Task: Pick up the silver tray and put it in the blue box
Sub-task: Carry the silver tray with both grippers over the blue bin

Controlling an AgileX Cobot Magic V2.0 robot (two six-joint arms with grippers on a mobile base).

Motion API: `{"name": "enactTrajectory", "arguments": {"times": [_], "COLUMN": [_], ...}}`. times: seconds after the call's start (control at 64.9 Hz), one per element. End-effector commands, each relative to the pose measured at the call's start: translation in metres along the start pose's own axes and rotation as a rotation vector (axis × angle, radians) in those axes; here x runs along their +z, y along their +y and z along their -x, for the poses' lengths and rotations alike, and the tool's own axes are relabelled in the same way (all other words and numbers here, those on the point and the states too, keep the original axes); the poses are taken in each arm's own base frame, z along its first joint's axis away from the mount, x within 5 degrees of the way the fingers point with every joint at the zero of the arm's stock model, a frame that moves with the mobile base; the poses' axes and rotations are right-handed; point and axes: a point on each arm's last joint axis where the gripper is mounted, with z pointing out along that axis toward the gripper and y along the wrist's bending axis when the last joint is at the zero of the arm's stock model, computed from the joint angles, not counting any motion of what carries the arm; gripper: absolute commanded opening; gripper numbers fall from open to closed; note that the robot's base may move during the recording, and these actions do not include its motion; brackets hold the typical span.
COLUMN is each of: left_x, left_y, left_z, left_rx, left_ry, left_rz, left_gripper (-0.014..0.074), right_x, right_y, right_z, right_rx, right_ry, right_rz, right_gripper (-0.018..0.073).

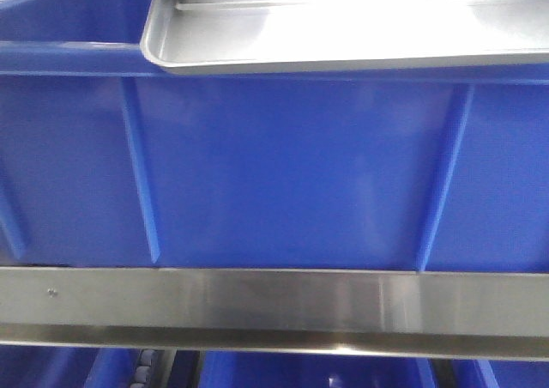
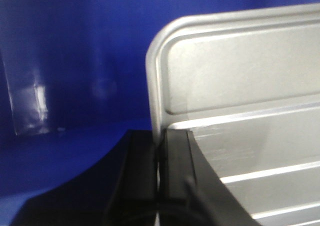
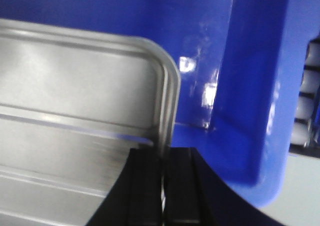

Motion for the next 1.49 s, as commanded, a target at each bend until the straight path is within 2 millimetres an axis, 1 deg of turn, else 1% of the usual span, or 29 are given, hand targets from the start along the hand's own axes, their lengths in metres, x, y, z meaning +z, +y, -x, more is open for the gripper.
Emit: {"name": "enactTrajectory", "arguments": {"times": [0.0, 1.201, 1.371, 1.479], "left_x": [-0.0195, -0.0195, -0.0199, -0.0255], "left_y": [0.0096, 0.0096, 0.008, 0.0082], "left_z": [-0.0024, -0.0024, 0.0002, 0.0051], "left_rx": [0.023, 0.023, 0.025, 0.036], "left_ry": [0.009, 0.009, -0.018, -0.054], "left_rz": [0.043, 0.043, 0.026, 0.027], "left_gripper": [-0.0097, -0.0098, -0.0098, -0.0098], "right_x": [-0.0188, -0.0188, -0.0189, -0.02], "right_y": [-0.0027, -0.0024, -0.0022, -0.0016], "right_z": [0.0087, 0.0093, 0.0099, 0.0116], "right_rx": [-0.023, -0.023, -0.024, -0.024], "right_ry": [-0.125, -0.132, -0.139, -0.156], "right_rz": [0.0, 0.002, 0.005, 0.011], "right_gripper": [0.0057, 0.0057, 0.0057, 0.0057]}}
